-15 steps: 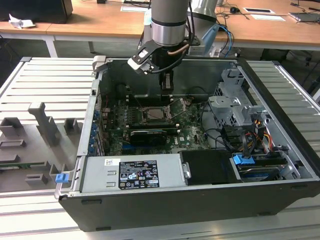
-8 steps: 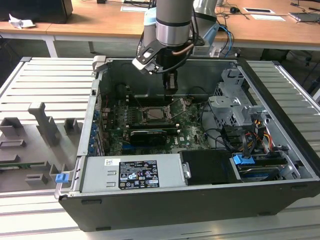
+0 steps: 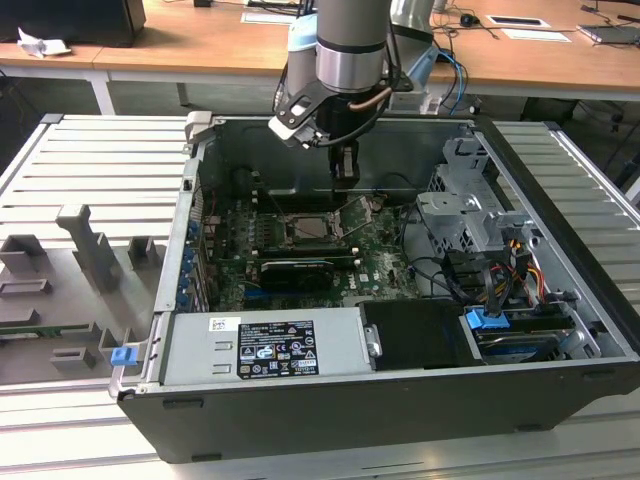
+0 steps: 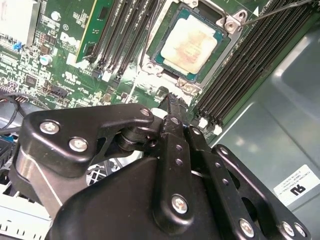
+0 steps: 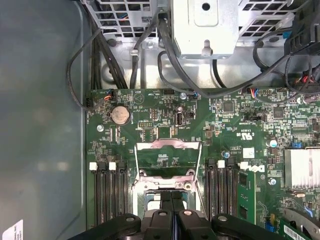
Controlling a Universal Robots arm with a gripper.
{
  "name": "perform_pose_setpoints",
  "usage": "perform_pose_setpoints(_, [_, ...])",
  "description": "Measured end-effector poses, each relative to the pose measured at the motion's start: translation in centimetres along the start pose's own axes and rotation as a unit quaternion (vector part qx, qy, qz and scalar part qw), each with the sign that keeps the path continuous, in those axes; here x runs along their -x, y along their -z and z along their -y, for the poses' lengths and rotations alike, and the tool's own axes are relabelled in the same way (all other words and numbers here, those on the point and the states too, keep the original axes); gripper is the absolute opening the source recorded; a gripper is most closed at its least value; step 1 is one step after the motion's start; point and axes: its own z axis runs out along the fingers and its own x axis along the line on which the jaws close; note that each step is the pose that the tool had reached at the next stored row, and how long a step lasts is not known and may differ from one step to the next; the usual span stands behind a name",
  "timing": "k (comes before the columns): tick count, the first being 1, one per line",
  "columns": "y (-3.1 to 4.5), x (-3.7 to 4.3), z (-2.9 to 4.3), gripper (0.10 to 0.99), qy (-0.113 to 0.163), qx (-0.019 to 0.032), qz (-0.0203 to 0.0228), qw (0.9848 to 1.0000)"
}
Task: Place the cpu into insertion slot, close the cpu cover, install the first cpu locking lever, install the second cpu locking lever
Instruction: 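Close the cpu cover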
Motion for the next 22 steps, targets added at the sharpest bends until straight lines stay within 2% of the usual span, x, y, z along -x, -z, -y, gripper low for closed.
perform_pose_setpoints(12, [-0.05,-0.02,-1.09,0.106,0.000,0.0000,0.0000,1.0000])
perform_pose_setpoints(22, [-0.07,-0.04,-1.58,0.106,0.000,0.0000,0.0000,1.0000])
